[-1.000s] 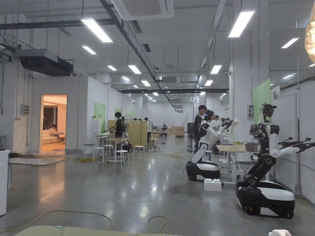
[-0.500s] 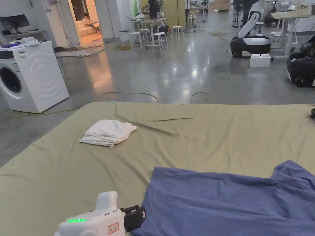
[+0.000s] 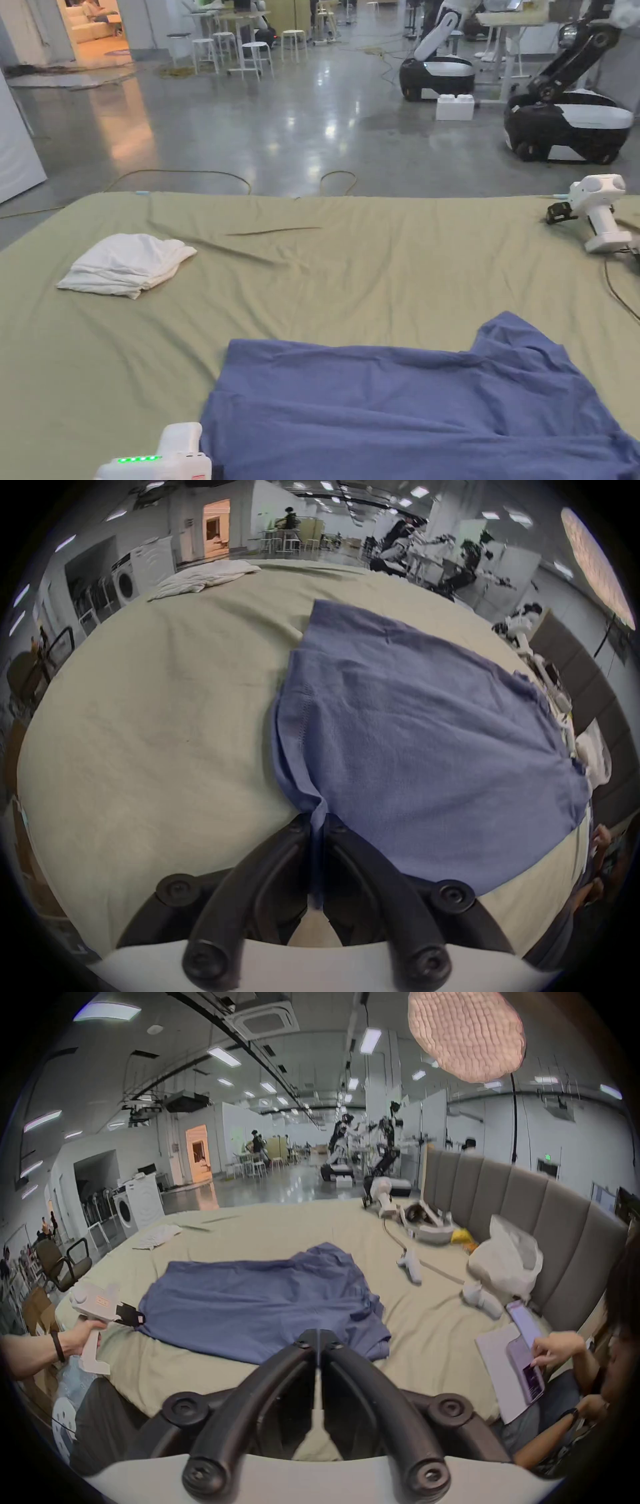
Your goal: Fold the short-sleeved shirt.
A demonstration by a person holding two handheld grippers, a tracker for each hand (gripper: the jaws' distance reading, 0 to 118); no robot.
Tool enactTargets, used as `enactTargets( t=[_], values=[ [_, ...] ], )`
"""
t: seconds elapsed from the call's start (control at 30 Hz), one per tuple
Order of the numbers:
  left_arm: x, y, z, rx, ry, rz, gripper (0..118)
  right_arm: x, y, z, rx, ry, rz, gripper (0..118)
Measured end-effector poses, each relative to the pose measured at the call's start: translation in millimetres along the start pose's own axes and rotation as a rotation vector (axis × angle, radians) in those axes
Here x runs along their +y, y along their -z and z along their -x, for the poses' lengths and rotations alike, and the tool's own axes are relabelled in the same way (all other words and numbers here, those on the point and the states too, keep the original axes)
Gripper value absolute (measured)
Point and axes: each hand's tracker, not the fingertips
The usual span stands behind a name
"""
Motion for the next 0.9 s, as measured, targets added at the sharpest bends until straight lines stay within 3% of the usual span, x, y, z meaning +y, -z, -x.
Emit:
enactTargets(
  t=[0.03, 0.13, 0.23, 0.4, 0.5, 0.53, 0.57, 0.6, 0.67, 0.77, 0.83, 0.9],
  values=[
    [2, 1, 0, -0.006, 0.006, 0.005, 8, -1, 18, -8, 0.007, 0.040, 0.051, 49],
    [7, -1, 5, -0.019, 0.018, 0.040, 8, -9, 74, -40, 0.032, 0.187, 0.143, 82],
    [11, 0, 7, -0.030, 0.016, 0.066, 8, -16, 128, -67, 0.001, 0.283, 0.213, 78],
    [7, 1, 7, -0.019, 0.038, 0.057, 8, -36, 212, -86, -0.210, 0.201, 0.346, 78],
    [2, 0, 6, -0.017, 0.046, 0.033, 8, -62, 239, -85, -0.191, 0.207, 0.465, 70],
    [1, 0, 6, -0.018, 0.045, 0.027, 8, -59, 226, -79, -0.202, 0.151, 0.360, 66],
    [0, 0, 7, -0.018, 0.045, 0.022, 8, -58, 218, -74, -0.208, 0.121, 0.354, 54],
    [-1, -4, 1, -0.017, 0.045, 0.019, 8, -58, 211, -70, -0.208, 0.128, 0.347, 10],
    [-2, -6, -2, -0.012, 0.051, 0.017, 8, -57, 208, -64, -0.218, 0.056, 0.336, 7],
    [-7, -12, -2, -0.023, 0.116, -0.029, 7, -52, 210, -69, -0.195, 0.090, 0.365, 7],
    [-5, -29, 4, -0.053, 0.057, -0.062, 7, -45, 201, -74, -0.194, 0.173, 0.343, 6],
    [-7, -55, 11, -0.087, -0.003, -0.121, 7, -37, 183, -72, -0.214, 0.151, 0.306, 6]
  ],
)
